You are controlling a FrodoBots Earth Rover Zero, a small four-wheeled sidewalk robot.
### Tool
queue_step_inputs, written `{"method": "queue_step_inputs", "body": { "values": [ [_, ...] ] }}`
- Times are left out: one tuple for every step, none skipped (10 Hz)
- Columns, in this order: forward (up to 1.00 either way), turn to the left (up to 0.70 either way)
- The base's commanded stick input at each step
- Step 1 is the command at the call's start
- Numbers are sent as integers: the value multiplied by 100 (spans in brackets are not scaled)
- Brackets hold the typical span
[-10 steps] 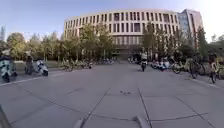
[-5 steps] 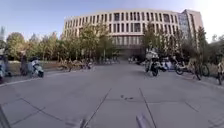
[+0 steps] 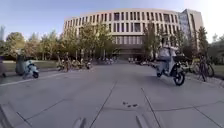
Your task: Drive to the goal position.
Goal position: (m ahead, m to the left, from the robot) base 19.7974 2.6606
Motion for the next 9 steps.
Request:
{"method": "queue_step_inputs", "body": {
  "values": [
    [60, 0],
    [60, 0],
    [60, 0],
    [60, 0],
    [60, 0],
    [60, 0],
    [60, 0],
    [60, 0],
    [60, 0]
  ]
}}
